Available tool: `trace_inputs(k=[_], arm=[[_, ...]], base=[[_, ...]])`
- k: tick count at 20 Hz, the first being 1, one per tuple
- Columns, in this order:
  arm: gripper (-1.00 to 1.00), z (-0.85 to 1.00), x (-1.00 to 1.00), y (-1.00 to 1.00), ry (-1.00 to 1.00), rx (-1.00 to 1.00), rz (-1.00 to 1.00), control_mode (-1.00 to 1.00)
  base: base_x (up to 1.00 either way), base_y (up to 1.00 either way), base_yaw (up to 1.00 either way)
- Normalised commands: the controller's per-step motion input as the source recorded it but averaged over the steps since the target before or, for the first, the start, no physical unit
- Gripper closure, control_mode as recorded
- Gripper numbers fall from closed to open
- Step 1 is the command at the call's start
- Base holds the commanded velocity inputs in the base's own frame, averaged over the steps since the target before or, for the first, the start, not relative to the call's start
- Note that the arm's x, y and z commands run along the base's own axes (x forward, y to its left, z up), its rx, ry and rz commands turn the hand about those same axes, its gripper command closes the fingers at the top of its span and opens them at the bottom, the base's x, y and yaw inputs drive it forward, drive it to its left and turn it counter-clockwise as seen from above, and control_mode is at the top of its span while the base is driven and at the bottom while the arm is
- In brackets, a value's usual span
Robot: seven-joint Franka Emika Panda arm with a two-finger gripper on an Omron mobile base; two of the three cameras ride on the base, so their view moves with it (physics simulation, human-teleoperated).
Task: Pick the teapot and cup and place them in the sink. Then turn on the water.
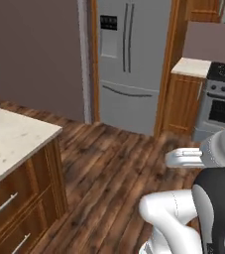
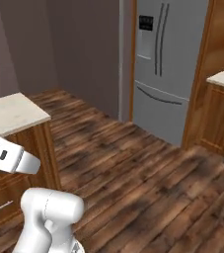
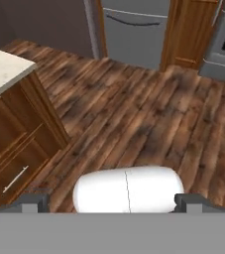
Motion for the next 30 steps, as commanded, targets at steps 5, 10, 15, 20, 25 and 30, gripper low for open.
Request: trace_inputs(k=[5, 10, 15, 20, 25, 30], arm=[[-1.00, 0.00, 0.00, 0.00, 0.00, 0.00, 0.00, 1.00], [-1.00, 0.00, 0.00, 0.00, 0.00, 0.00, 0.00, 1.00], [-1.00, 0.00, 0.00, 0.00, 0.00, 0.00, 0.00, 1.00], [-1.00, 0.00, 0.00, 0.00, 0.00, 0.00, 0.00, 1.00], [-1.00, 0.00, 0.00, 0.00, 0.00, 0.00, 0.00, 1.00], [-1.00, 0.00, 0.00, 0.00, 0.00, 0.00, 0.00, 1.00]], base=[[-0.30, -0.26, 0.90], [-0.27, -0.27, 0.89], [-0.16, -0.36, 0.84], [-0.02, -0.43, 0.77], [0.04, -0.55, 0.61], [0.04, -0.61, 0.21]])
